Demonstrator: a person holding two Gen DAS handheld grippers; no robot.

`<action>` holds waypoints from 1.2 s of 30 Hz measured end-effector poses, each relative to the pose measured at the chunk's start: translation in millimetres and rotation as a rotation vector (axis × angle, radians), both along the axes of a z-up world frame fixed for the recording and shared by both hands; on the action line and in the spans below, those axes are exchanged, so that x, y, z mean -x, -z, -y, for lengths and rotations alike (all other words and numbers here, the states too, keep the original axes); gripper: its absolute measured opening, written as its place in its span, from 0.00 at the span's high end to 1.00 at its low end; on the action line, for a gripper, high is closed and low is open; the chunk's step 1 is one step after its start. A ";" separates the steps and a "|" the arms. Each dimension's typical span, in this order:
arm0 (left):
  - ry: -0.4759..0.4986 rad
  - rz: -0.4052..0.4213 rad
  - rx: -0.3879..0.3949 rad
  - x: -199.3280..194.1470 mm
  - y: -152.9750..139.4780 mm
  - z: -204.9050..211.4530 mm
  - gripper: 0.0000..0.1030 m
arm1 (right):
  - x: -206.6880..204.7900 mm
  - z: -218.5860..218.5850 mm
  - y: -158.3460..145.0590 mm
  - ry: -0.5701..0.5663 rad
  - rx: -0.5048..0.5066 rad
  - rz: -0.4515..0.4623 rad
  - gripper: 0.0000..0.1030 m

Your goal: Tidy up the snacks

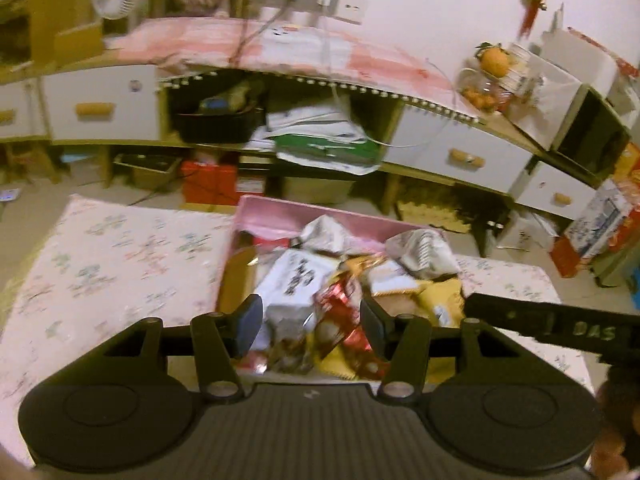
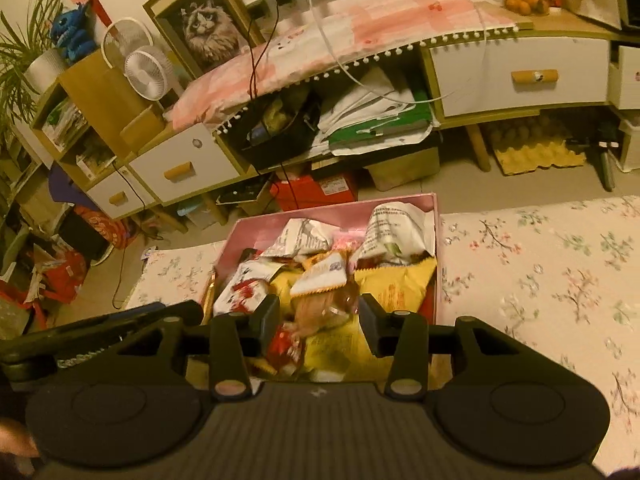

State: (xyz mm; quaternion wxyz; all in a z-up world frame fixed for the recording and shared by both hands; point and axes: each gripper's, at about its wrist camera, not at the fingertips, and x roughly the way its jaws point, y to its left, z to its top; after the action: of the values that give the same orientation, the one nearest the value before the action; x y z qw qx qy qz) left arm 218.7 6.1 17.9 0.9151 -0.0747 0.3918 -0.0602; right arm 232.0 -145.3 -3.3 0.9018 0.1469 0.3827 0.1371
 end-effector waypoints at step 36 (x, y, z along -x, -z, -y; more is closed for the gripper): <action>-0.075 0.132 -0.209 169.0 -50.8 -4.3 0.00 | 159.5 -32.0 -37.2 0.078 0.194 0.199 0.00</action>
State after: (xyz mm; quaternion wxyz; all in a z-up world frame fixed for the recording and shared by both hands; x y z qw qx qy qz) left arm 49.7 10.4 68.7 0.9433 0.0104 0.3316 0.0105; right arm 72.5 -113.4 33.8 0.9498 0.0597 0.2970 0.0780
